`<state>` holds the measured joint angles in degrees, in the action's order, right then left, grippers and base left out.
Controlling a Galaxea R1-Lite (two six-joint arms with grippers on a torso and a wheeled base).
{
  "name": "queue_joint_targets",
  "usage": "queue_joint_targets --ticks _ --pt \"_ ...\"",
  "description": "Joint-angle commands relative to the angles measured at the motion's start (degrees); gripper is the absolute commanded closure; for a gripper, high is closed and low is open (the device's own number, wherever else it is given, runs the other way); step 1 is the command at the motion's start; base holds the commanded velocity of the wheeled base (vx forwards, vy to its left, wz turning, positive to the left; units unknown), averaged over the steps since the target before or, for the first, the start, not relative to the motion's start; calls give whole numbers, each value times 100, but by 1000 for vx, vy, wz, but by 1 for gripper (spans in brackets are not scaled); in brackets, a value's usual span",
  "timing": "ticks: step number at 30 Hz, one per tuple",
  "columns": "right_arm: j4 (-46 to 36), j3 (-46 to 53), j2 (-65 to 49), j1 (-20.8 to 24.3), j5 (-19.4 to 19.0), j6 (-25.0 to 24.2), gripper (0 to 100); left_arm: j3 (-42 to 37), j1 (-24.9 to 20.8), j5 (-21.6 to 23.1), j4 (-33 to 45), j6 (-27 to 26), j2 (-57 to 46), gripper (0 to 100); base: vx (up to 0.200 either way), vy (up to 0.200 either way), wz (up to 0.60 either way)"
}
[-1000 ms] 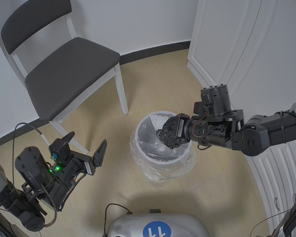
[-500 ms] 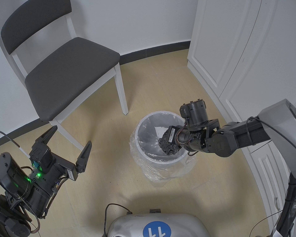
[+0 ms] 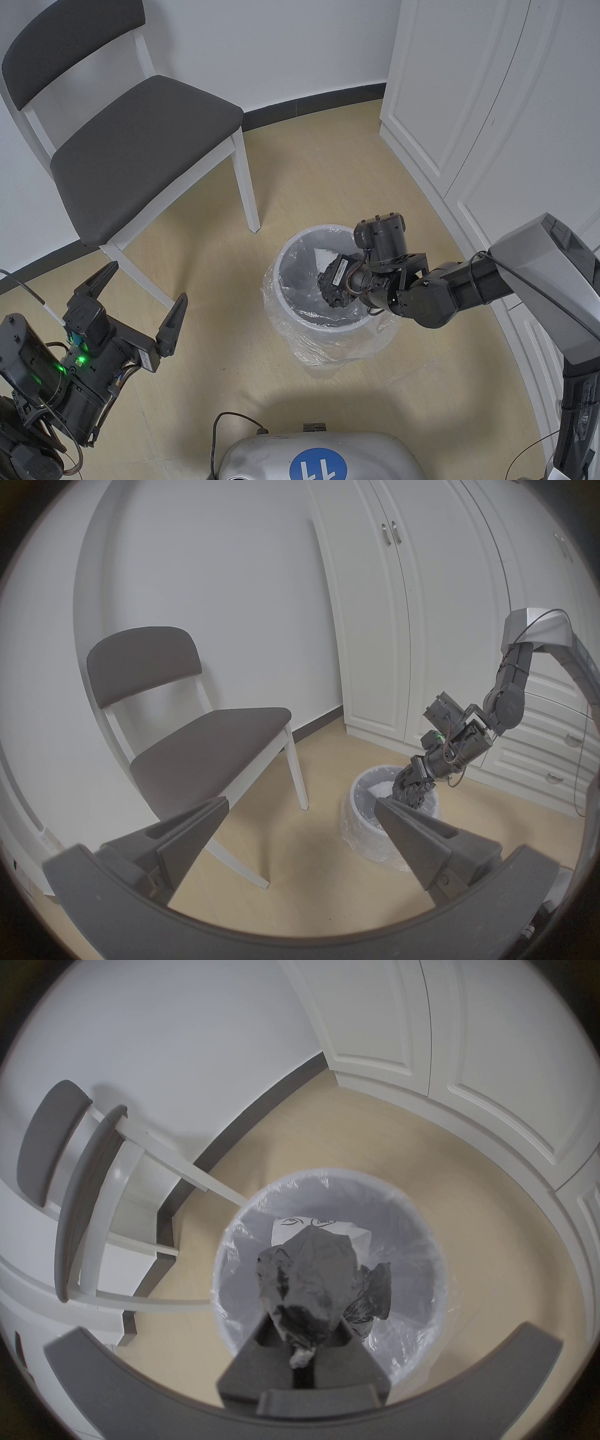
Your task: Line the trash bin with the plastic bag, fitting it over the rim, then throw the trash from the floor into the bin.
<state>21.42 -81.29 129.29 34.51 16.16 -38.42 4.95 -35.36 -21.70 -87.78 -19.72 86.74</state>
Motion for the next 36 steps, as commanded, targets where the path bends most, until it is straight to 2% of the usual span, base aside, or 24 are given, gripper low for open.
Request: queue_joint_targets --ticks 1,6,15,17,26,36 --pt "-50 175 61 179 -17 10 100 -20 -41 -1 -2 -5 212 0 0 0 0" --pt "-156 289 -9 381 -26 19 100 -20 -41 -1 -2 -49 124 0 0 0 0" --pt "-68 -107 254 -41 -149 -183 100 32 -32 -1 -2 -40 89 0 0 0 0" --pt "20 -511 632 -182 -149 -482 100 24 -41 -1 -2 -40 80 0 0 0 0" --pt "178 -1073 1370 -287 -78 -807 100 24 -41 -1 -2 -40 63 0 0 0 0" --pt "671 -1267 1880 -313 -87 -833 100 32 -41 -1 -11 -23 142 0 0 0 0"
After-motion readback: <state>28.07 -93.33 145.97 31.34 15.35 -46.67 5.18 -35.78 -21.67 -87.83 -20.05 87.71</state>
